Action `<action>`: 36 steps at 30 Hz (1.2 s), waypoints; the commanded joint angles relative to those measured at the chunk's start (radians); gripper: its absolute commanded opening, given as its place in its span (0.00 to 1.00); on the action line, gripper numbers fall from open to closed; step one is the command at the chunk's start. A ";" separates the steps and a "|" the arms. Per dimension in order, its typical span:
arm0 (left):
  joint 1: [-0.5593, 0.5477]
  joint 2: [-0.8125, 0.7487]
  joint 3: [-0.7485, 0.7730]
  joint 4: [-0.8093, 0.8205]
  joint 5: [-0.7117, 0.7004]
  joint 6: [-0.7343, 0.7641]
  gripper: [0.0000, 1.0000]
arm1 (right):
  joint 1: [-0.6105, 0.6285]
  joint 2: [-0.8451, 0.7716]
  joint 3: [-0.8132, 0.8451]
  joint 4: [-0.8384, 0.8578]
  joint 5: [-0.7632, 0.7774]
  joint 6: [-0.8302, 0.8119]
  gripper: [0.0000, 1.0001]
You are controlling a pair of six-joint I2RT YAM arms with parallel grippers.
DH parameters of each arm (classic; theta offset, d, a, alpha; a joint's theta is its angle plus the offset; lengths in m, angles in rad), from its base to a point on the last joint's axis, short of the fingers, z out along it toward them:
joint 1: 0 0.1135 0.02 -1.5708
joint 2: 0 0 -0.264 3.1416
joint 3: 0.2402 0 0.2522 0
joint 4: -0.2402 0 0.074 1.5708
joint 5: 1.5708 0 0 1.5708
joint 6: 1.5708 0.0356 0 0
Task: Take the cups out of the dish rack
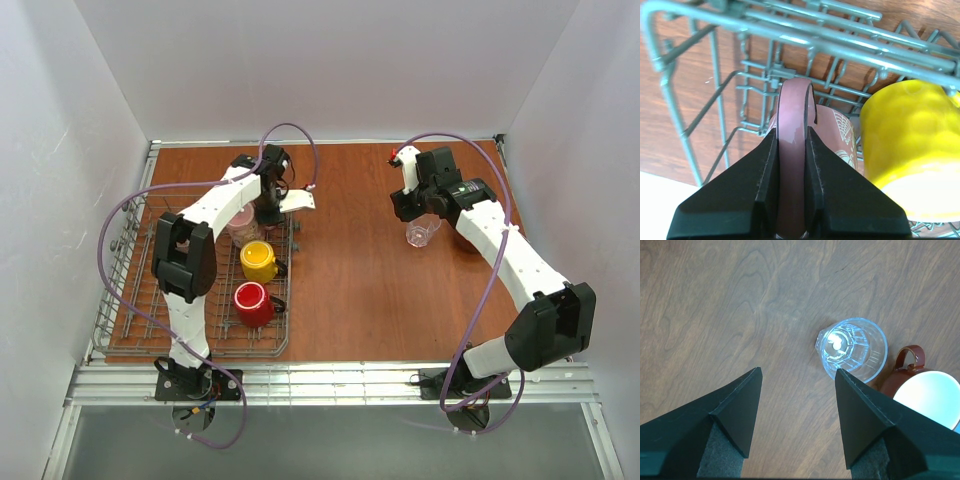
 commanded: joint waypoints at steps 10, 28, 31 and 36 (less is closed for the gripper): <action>0.012 -0.143 0.126 0.012 -0.088 -0.030 0.00 | 0.002 -0.037 0.017 0.028 -0.035 0.007 0.56; 0.012 -0.297 0.332 0.178 0.037 -0.407 0.00 | 0.003 -0.130 -0.036 0.382 -0.622 0.128 0.57; 0.009 -0.334 0.298 0.213 0.177 -0.497 0.00 | -0.003 -0.147 -0.124 0.644 -0.785 0.266 0.57; 0.009 -0.383 0.304 0.247 0.430 -0.621 0.00 | -0.007 -0.112 -0.198 0.988 -0.870 0.501 0.57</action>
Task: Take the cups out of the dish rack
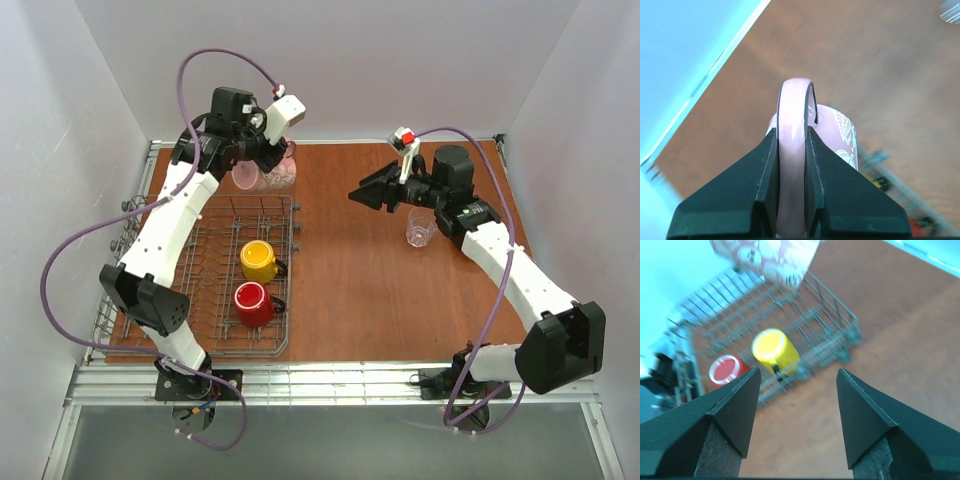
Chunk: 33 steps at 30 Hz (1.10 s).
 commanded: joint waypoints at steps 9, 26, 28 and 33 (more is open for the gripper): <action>-0.003 -0.167 -0.013 0.228 0.502 -0.288 0.00 | 0.003 0.102 -0.028 0.743 -0.205 0.501 0.60; -0.004 -0.171 0.004 0.240 0.590 -0.315 0.00 | 0.106 0.275 0.022 1.159 -0.236 0.840 0.39; -0.004 -0.174 -0.005 0.240 0.589 -0.310 0.00 | 0.105 0.297 0.032 1.256 -0.245 0.960 0.31; -0.004 -0.179 -0.014 0.239 0.575 -0.299 0.00 | 0.105 0.360 0.063 1.435 -0.267 1.098 0.01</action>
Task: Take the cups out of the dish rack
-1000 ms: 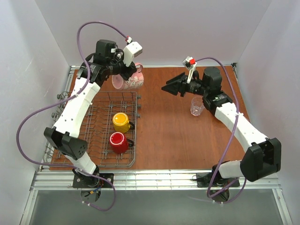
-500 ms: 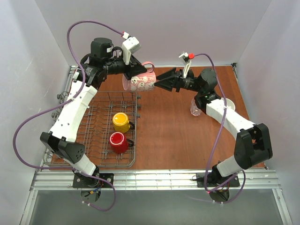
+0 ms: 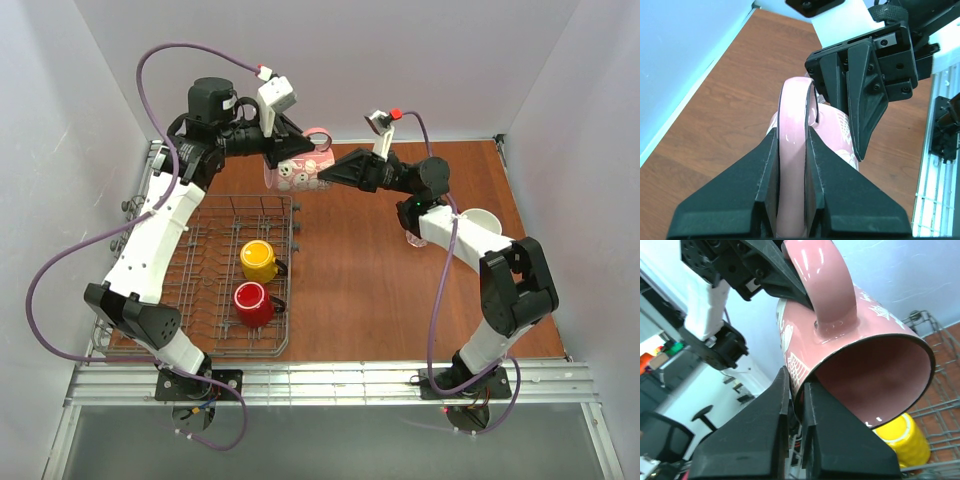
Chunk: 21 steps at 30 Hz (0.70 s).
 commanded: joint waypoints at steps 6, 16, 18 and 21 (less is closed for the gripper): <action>-0.007 -0.081 -0.022 0.035 -0.010 -0.016 0.00 | 0.004 -0.065 -0.007 0.121 0.014 -0.050 0.01; -0.007 -0.087 -0.044 0.040 -0.182 -0.010 0.75 | -0.026 -0.205 -0.085 -0.178 0.096 -0.300 0.01; -0.007 -0.096 -0.044 0.037 -0.223 0.000 0.79 | -0.048 -0.231 -0.098 -0.241 0.102 -0.323 0.01; -0.007 -0.113 -0.047 0.035 -0.301 0.021 0.82 | -0.075 -0.279 -0.075 -0.600 0.151 -0.513 0.01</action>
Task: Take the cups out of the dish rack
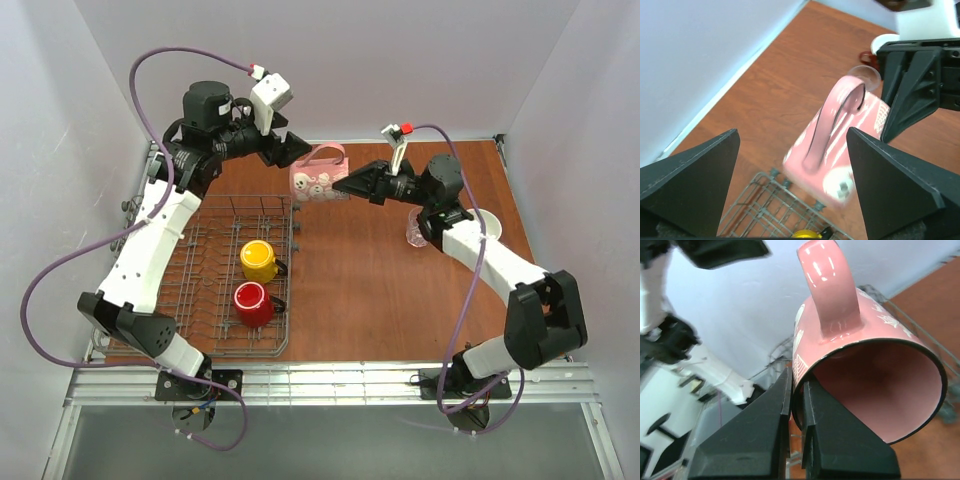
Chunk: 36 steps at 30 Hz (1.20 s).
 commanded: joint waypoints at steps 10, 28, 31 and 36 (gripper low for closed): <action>0.000 -0.128 -0.135 -0.002 -0.335 0.104 0.83 | -0.027 -0.165 0.320 -1.355 0.612 -0.879 0.01; -0.001 -0.132 -0.162 0.009 -0.343 0.127 0.82 | -0.029 -0.204 0.170 -1.833 1.061 -0.901 0.01; -0.001 -0.132 -0.160 0.010 -0.343 0.129 0.82 | -0.030 -0.198 0.160 -1.827 1.133 -0.875 0.01; -0.001 -0.135 -0.158 0.010 -0.343 0.130 0.82 | -0.074 -0.152 0.127 -1.798 1.207 -0.878 0.01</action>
